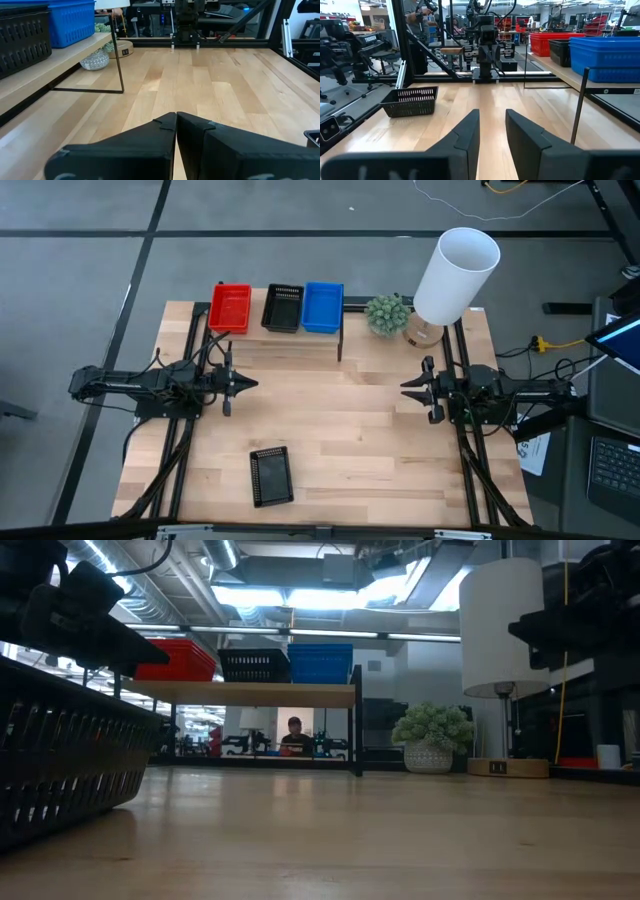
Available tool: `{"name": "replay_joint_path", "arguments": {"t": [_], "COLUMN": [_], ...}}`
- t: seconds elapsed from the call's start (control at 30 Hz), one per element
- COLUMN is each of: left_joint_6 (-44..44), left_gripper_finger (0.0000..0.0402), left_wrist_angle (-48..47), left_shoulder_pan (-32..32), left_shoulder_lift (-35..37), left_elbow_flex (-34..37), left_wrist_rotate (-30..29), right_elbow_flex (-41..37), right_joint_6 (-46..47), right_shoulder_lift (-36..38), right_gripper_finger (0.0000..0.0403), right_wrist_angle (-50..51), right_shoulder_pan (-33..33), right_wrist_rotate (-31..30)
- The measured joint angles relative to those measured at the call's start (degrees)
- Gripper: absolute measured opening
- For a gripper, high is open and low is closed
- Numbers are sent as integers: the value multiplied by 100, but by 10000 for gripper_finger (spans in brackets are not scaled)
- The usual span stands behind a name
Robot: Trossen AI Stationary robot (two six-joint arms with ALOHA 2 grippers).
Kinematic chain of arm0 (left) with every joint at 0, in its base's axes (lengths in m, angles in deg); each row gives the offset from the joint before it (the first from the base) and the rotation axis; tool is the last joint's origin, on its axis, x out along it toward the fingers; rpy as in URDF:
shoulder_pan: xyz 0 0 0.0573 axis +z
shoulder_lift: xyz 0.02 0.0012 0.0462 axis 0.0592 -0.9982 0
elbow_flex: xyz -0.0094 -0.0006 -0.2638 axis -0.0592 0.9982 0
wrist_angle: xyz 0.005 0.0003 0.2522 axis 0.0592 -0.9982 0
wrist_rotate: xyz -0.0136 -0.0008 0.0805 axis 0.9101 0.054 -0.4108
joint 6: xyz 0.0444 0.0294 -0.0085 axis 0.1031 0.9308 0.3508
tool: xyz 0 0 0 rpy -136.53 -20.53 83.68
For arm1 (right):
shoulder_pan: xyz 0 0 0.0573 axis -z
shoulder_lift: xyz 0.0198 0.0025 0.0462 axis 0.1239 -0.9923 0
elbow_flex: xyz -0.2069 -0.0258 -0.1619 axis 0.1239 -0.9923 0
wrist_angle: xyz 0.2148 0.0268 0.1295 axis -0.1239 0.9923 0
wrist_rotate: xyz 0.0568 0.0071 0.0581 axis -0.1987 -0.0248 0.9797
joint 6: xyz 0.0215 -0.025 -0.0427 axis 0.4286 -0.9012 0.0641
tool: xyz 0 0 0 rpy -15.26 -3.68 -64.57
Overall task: Stack baskets on shelf by color
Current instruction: Stack the black bin on top of the stacked black bins on the shelf
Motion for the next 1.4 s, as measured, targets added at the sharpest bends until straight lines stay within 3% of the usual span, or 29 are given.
{"name": "replay_joint_path", "arguments": {"t": [0.63, 0.93, 1.13, 1.2, 1.3, 1.4], "left_joint_6": [-206, -201, -348, -728, -1083, -1307], "left_gripper_finger": [5, 5, 5, 5, 5, 5], "left_wrist_angle": [284, 4046, 5430, 5331, 4796, 4485], "left_shoulder_pan": [0, 2, 2, -3, 4, 2], "left_shoulder_lift": [-2, 9, 21, 18, 9, 9], "left_elbow_flex": [0, 0, -7, -72, -132, -138], "left_wrist_rotate": [0, 26, 40, -358, -1590, -2083], "right_elbow_flex": [0, 0, 0, 0, 0, 0], "right_joint_6": [8, 1, 3, 7, -2, 9], "right_shoulder_lift": [0, 0, -2, -2, -2, -2], "right_gripper_finger": [94, 94, 94, 94, 94, 94], "right_wrist_angle": [0, 0, 0, 0, 0, 0], "right_shoulder_pan": [0, -2, -2, -2, -2, -2], "right_wrist_rotate": [0, -2, -2, -2, 0, -2]}}
